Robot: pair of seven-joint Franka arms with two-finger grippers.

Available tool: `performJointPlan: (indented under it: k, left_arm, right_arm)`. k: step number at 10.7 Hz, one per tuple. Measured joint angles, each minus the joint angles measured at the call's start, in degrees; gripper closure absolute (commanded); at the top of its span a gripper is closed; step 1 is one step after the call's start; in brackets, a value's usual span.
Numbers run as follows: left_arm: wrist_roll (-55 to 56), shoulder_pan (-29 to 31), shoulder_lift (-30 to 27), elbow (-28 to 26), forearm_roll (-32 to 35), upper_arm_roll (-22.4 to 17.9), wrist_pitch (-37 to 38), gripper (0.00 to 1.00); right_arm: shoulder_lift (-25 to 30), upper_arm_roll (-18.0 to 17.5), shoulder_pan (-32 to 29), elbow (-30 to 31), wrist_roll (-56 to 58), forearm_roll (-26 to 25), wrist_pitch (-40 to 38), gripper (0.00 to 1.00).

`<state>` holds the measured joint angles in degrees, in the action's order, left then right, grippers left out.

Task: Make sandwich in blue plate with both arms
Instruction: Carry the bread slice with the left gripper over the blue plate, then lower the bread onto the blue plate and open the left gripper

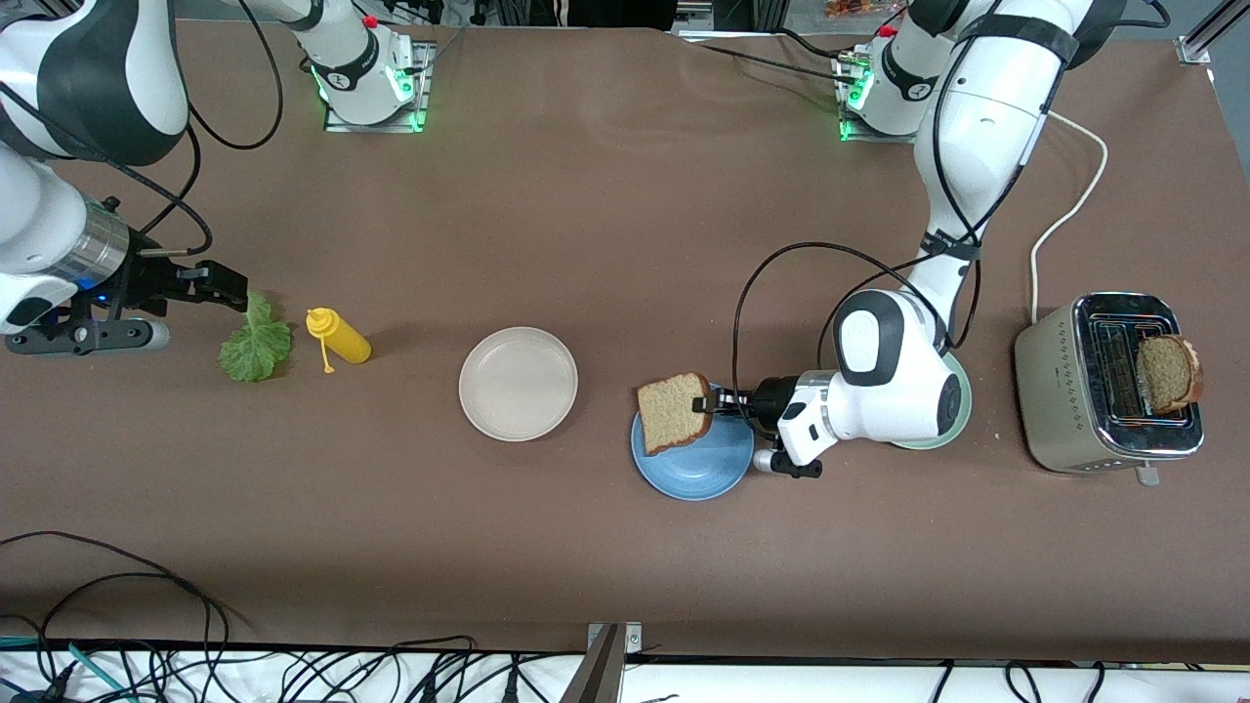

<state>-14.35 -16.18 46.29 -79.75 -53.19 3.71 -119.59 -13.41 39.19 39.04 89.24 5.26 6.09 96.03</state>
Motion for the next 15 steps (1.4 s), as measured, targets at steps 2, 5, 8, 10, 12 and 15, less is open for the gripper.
performJointPlan:
  k: [2, 5, 8, 10, 12, 15]
  left_arm:
    - [-2.4, 0.0, 0.7, 0.0, 0.0, -0.2, -0.4, 1.0]
    - [-5.6, 0.5, 1.4, 0.0, 0.0, -0.7, -0.5, 1.0]
    - [-8.7, 1.8, 1.8, 0.0, 0.0, -0.9, -0.5, 1.0]
    - [-11.6, 2.6, 2.3, -0.1, 0.0, -0.9, -0.5, 1.0]
    - [-12.1, 2.6, 2.9, -0.1, 0.0, -0.8, -0.5, 1.0]
    - [-12.1, 2.6, 3.2, -0.1, 0.0, -0.8, -0.5, 0.86]
  right_arm:
    - [0.0, 0.0, 0.0, 0.0, 0.0, 0.0, 0.0, 0.0]
    - [0.0, 0.0, 0.0, 0.0, 0.0, 0.0, 0.0, 0.0]
    - [-0.1, 0.0, 0.0, 0.0, 0.0, 0.0, 0.0, 0.0]
    - [-0.1, 0.0, 0.0, 0.0, 0.0, 0.0, 0.0, 0.0]
    - [-0.1, 0.0, 0.0, 0.0, 0.0, 0.0, 0.0, 0.0]
    - [-0.1, 0.0, 0.0, 0.0, 0.0, 0.0, 0.0, 0.0]
